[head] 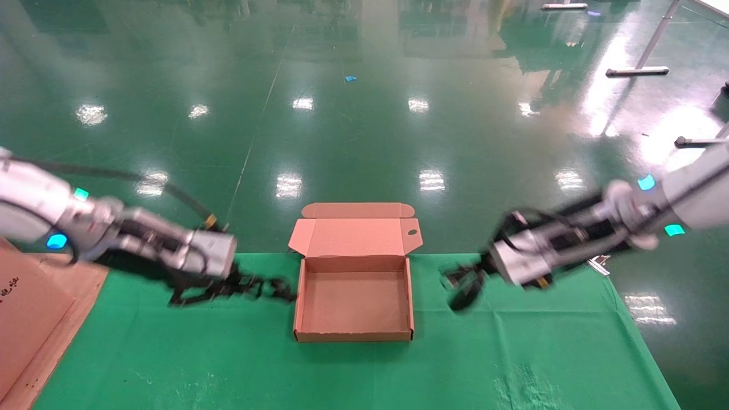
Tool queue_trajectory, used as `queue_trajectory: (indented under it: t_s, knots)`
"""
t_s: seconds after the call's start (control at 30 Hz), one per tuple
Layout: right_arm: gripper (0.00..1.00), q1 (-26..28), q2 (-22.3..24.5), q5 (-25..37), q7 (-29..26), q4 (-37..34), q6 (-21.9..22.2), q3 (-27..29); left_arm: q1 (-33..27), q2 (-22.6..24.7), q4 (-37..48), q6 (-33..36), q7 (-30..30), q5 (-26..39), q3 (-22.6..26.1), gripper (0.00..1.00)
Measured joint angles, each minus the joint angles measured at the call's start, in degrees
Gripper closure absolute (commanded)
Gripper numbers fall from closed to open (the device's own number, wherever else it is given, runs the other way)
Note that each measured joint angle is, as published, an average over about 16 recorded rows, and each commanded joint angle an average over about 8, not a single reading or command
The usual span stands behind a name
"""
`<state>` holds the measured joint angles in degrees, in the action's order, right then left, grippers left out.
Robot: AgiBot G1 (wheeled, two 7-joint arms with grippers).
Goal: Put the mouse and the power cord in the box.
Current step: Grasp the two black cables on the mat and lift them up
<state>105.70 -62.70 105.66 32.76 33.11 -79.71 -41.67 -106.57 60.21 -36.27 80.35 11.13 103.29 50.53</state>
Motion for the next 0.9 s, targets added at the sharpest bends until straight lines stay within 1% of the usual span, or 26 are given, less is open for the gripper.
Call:
queue_trajectory:
  t_s: [0.17,0.37,0.53,0.67,0.8,0.9]
  knots:
    - [1.0,3.08,-3.24,0.93,-3.83,2.03,1.95,0.1,-4.45,3.77,-0.65,-1.73,-0.61,1.13,-0.12,1.0]
    - [1.0,6.89,-7.17,1.99,-5.45,0.22,4.23,0.07,-9.54,8.67,2.34,-3.74,1.44,2.3,-0.08,1.0]
    - [1.0,9.54,-9.49,2.23,-4.57,-3.39,5.33,0.15,-12.5,11.73,6.35,-4.55,4.13,2.23,-0.29,1.0]
    - [1.0,11.11,-10.53,2.08,-3.15,-6.29,5.65,0.28,-13.71,13.41,9.35,-4.78,6.49,1.66,-0.56,1.0]
    - [1.0,12.22,-10.91,1.74,-1.62,-8.83,5.68,0.49,-13.66,14.39,11.49,-5.68,9.31,0.63,-1.11,1.0]
    - [1.0,12.8,-10.87,1.43,-0.57,-10.51,5.69,0.69,-12.55,14.75,12.42,-8.14,11.57,-0.31,-1.81,1.0]
